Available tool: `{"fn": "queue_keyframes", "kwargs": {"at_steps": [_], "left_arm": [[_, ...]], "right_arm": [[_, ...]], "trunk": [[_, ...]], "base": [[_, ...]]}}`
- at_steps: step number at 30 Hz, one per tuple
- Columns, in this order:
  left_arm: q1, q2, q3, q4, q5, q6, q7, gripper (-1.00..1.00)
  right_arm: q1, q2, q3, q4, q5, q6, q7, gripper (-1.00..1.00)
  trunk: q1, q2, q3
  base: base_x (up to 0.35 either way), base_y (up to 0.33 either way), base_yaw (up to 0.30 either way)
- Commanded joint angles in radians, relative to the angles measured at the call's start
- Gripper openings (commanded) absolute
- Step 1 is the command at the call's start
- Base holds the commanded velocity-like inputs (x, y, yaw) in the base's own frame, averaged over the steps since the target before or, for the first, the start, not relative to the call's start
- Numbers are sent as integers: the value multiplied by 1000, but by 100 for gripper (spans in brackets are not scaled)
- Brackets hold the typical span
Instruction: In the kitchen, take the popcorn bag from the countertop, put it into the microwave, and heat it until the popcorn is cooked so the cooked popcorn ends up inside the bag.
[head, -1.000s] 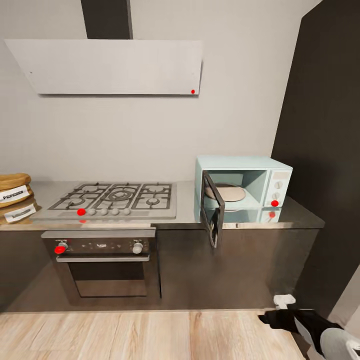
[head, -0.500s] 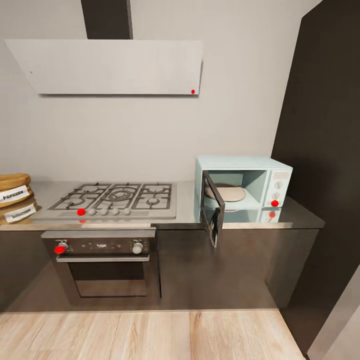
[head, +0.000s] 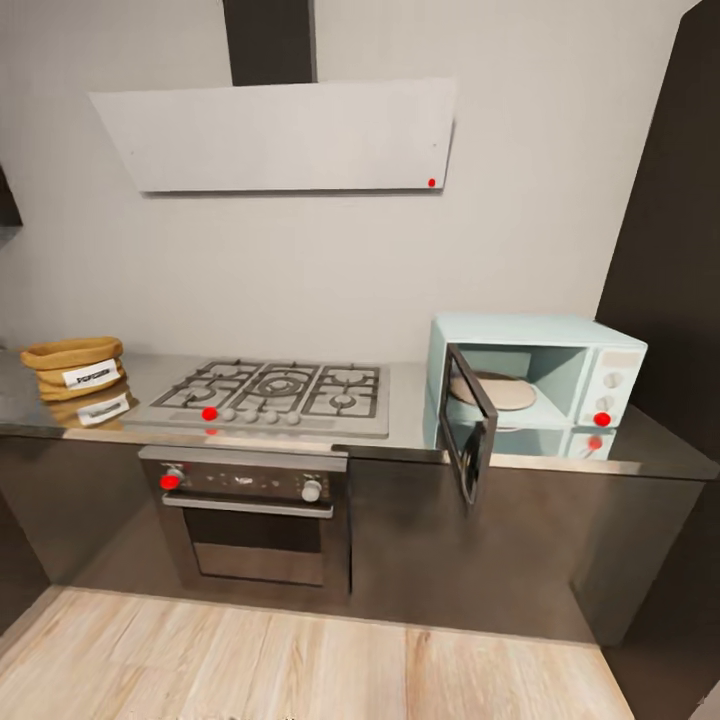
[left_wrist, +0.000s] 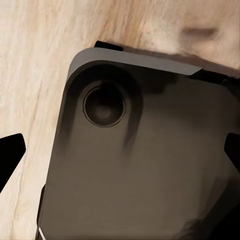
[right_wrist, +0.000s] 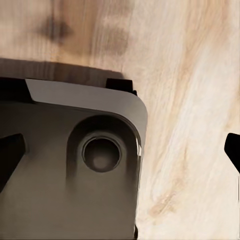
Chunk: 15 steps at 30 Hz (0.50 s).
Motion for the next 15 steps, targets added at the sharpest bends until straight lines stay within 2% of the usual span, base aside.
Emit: {"fn": "queue_keyframes", "kwargs": {"at_steps": [1, 5, 15], "left_arm": [[0, 0, 0, -1, 5, -2, 1, 100], [0, 1, 2, -1, 7, -2, 2, 100], [0, 1, 2, -1, 8, -2, 1, 100]], "right_arm": [[-1, 11, -6, 2, 10, -6, -21, 100], [-1, 56, -3, 1, 15, -14, -66, 100], [-1, 56, -3, -1, 12, -21, -73, 100]], "trunk": [[0, 0, -1], [0, 0, -1], [0, 0, -1]], "base": [[0, 0, 299], [0, 0, 300], [0, 0, 300]]}}
